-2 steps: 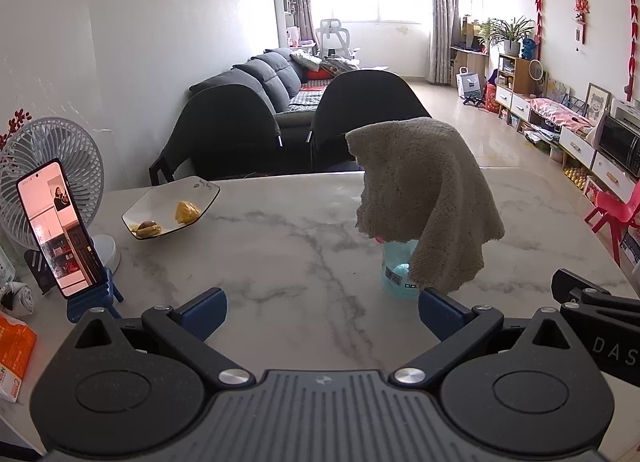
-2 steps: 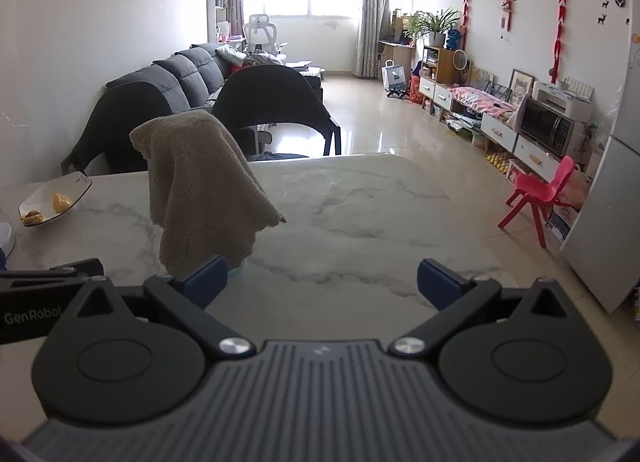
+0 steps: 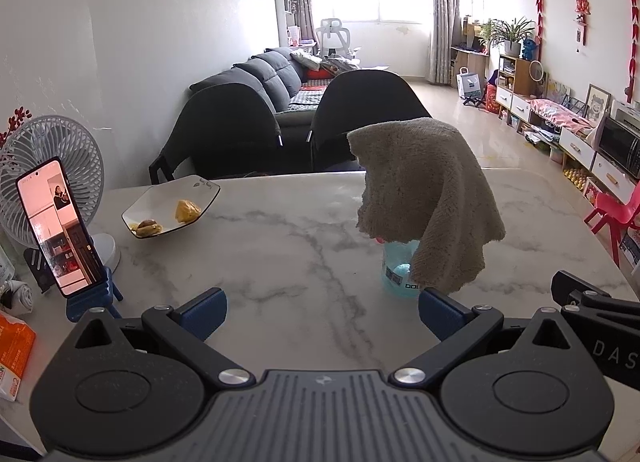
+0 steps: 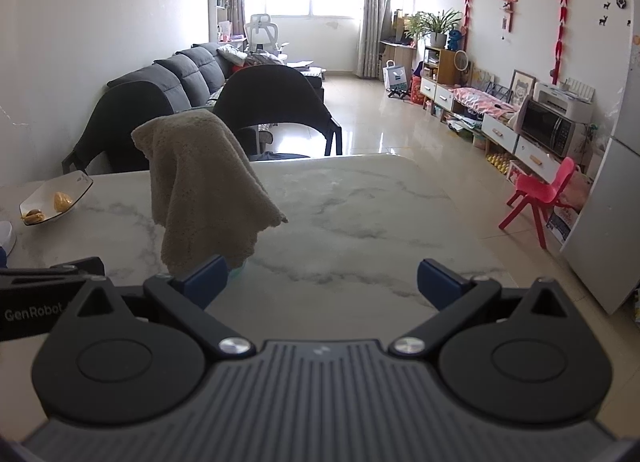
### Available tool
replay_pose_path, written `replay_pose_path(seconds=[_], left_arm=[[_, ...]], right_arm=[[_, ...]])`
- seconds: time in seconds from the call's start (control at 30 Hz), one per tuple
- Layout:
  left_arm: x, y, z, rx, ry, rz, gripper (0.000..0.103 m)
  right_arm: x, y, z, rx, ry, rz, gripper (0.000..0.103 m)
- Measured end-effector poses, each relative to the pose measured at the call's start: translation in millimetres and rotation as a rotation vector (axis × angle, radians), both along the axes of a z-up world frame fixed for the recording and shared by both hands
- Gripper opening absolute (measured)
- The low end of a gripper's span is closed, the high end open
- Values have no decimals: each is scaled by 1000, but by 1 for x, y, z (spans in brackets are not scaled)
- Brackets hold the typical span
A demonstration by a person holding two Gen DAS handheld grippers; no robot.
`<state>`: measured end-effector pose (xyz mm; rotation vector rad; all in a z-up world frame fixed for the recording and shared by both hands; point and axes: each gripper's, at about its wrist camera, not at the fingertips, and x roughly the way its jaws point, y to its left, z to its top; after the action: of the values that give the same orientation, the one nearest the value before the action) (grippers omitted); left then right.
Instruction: Clean container
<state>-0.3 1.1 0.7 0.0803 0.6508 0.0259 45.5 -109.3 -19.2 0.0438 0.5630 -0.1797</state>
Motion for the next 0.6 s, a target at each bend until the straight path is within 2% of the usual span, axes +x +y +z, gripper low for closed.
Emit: replay_pose_path(seconds=[0.6], left_arm=[[6, 13, 1, -9, 8, 15, 102]], right_arm=[[1, 1, 2, -1, 3, 24, 103]])
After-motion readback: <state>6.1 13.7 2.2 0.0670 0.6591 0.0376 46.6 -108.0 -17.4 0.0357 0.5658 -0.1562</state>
